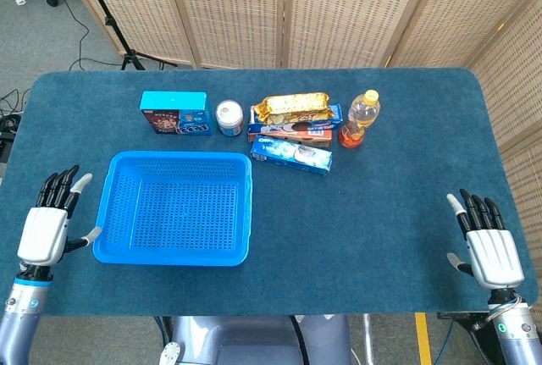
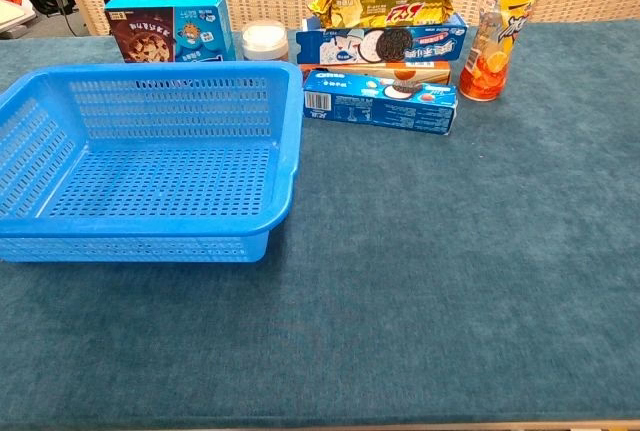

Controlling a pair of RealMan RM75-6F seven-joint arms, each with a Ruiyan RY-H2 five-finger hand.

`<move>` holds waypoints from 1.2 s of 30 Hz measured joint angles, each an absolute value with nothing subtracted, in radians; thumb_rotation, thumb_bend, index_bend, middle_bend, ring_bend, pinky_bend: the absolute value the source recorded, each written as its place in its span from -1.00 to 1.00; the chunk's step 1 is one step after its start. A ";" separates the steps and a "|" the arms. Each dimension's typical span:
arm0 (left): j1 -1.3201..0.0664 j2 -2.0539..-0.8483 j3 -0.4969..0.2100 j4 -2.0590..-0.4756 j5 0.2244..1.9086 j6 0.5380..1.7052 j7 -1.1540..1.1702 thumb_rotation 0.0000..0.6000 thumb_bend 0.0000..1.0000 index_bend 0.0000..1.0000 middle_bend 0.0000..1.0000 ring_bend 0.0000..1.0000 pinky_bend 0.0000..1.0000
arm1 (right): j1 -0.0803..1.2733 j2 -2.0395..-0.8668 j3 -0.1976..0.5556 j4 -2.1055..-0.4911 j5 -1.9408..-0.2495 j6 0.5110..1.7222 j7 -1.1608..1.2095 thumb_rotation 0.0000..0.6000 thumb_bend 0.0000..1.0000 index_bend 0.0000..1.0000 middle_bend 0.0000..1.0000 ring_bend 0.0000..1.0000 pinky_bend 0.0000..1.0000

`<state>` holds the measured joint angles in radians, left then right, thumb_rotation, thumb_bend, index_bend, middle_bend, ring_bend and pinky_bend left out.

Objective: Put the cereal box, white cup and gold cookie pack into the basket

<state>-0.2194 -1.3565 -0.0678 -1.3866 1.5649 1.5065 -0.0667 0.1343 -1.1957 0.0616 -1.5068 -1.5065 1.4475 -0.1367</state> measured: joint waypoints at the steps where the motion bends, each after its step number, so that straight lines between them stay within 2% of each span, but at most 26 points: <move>1: -0.221 -1.357 -0.068 -1.387 1.566 1.505 -0.066 1.00 -0.72 -0.85 -1.00 -1.00 -0.91 | 0.133 -1.194 0.062 -1.507 -1.505 1.449 -0.136 1.00 -0.69 -1.00 -1.00 -1.00 -0.91; 36: -0.229 -1.352 -0.066 -1.397 1.559 1.486 -0.059 1.00 -0.72 -0.85 -1.00 -1.00 -0.91 | 0.125 -1.193 0.059 -1.510 -1.505 1.452 -0.147 1.00 -0.69 -1.00 -1.00 -1.00 -0.91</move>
<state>-0.2288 -1.3516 -0.0656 -1.3966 1.5587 1.4862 -0.0592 0.1251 -1.1934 0.0592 -1.5096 -1.5053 1.4524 -0.1468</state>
